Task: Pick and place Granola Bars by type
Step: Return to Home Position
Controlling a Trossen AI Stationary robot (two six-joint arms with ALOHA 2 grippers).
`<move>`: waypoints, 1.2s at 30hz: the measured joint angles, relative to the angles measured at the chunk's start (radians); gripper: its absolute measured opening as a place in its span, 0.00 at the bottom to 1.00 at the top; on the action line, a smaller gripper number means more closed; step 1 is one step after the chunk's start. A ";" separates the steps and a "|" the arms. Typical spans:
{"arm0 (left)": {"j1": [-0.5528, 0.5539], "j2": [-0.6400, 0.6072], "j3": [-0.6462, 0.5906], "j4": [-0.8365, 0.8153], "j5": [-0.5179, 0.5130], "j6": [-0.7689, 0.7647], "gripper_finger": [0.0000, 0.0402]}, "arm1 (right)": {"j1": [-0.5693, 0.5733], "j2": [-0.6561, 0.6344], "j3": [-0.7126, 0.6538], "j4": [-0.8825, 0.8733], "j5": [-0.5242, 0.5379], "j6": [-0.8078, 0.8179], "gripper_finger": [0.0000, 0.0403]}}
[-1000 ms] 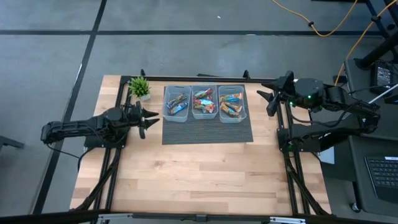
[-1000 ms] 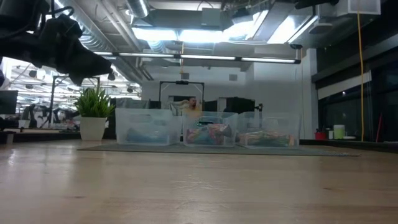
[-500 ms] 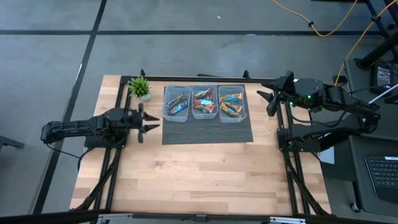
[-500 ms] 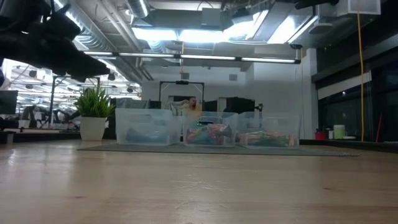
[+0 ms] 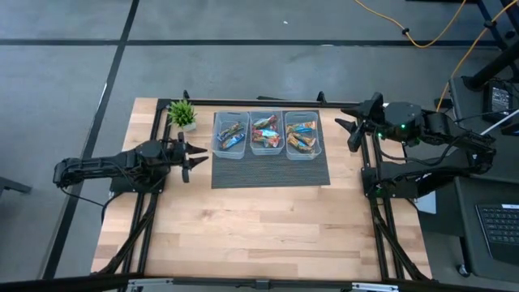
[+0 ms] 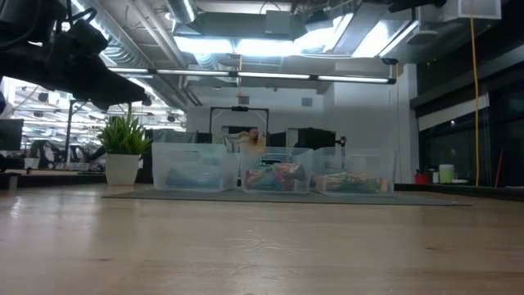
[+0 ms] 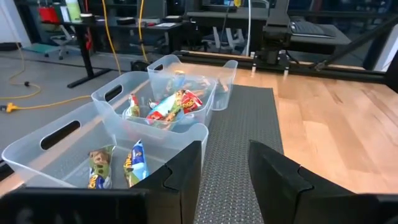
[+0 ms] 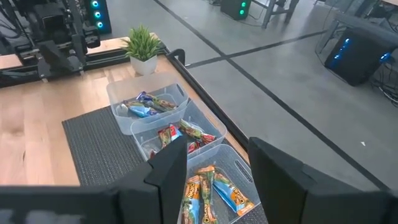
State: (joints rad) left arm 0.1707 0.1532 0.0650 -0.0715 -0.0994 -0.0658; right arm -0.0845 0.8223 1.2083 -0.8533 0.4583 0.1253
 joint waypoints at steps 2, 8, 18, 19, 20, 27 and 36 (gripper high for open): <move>0.000 0.000 0.000 0.000 0.000 0.000 0.31 | 0.000 0.000 -0.002 -0.001 -0.012 -0.011 0.43; 0.000 0.000 0.000 0.000 0.000 0.000 0.32 | 0.004 -0.088 -0.188 0.176 -0.036 -0.077 0.43; 0.017 -0.151 -0.037 0.088 0.003 0.000 0.32 | 0.090 -0.396 -0.649 0.539 -0.079 -0.063 0.43; 0.019 -0.153 -0.046 0.122 0.003 0.000 0.32 | 0.099 -0.419 -0.683 0.558 -0.079 -0.053 0.43; 0.020 -0.153 -0.053 0.162 0.004 0.000 0.32 | 0.110 -0.443 -0.715 0.580 -0.079 -0.051 0.43; 0.020 -0.150 -0.055 0.235 0.006 0.000 0.32 | 0.175 -0.578 -0.998 1.049 -0.214 -0.107 0.43; 0.020 -0.150 -0.055 0.225 0.005 0.000 0.32 | 0.181 -0.679 -1.201 1.087 -0.465 0.049 0.43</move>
State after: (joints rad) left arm 0.1905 0.0036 0.0097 0.1536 -0.0944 -0.0658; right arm 0.0963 0.1428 0.0076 0.2338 -0.0067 0.1739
